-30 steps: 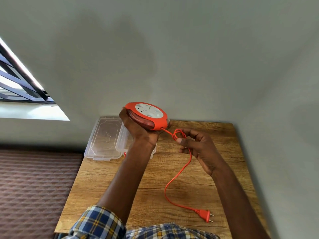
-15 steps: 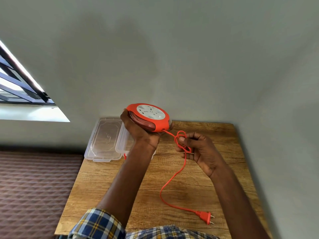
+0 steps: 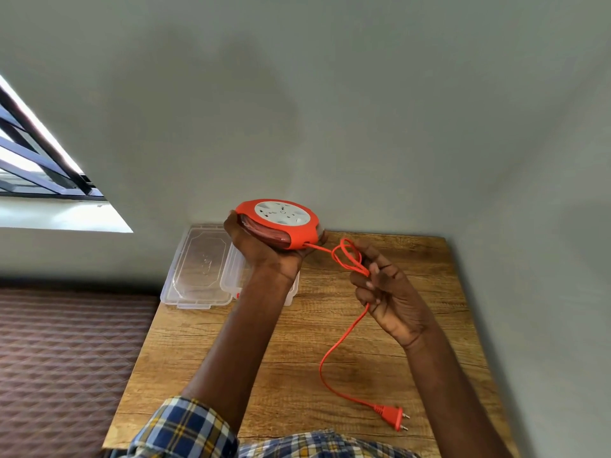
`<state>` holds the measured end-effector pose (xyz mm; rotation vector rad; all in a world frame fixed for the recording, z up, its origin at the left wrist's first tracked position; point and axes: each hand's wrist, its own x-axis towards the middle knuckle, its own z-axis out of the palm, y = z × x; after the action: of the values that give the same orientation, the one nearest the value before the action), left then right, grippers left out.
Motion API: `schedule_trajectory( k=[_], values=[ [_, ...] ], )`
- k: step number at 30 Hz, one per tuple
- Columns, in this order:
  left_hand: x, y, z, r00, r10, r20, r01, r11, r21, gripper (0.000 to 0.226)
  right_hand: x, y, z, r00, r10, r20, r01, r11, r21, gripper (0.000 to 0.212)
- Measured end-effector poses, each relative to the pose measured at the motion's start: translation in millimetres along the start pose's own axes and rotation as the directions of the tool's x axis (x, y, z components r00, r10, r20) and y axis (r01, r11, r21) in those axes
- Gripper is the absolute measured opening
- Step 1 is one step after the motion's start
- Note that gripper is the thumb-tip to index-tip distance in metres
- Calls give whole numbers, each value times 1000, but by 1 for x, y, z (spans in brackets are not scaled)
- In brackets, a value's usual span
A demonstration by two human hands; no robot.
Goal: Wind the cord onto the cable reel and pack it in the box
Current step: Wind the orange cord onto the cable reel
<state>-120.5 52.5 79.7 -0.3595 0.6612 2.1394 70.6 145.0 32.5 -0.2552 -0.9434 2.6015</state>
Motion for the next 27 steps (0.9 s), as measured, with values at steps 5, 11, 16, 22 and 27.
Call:
schedule_trajectory(
  k=[5, 11, 16, 22, 27],
  values=[
    [1, -7, -3, 1000, 0, 31, -1, 1000, 17, 81, 10, 3, 17, 987, -10, -162, -35, 962, -273, 79],
    [0, 2, 3, 998, -44, 35, 45, 998, -41, 84, 8, -11, 12, 987, -111, -119, 78, 966, -247, 61],
    [0, 6, 0, 996, -71, 59, 74, 995, -62, 83, 1, -5, 8, 997, -23, -74, 18, 998, -67, 53],
    [2, 4, -4, 994, -77, 75, 83, 994, -76, 88, 5, -8, 20, 951, -127, -283, 14, 930, -369, 24],
    [6, 5, -6, 994, -72, 86, 81, 992, -100, 88, 8, -16, 24, 886, -213, -411, -45, 844, -534, 3]
  ],
)
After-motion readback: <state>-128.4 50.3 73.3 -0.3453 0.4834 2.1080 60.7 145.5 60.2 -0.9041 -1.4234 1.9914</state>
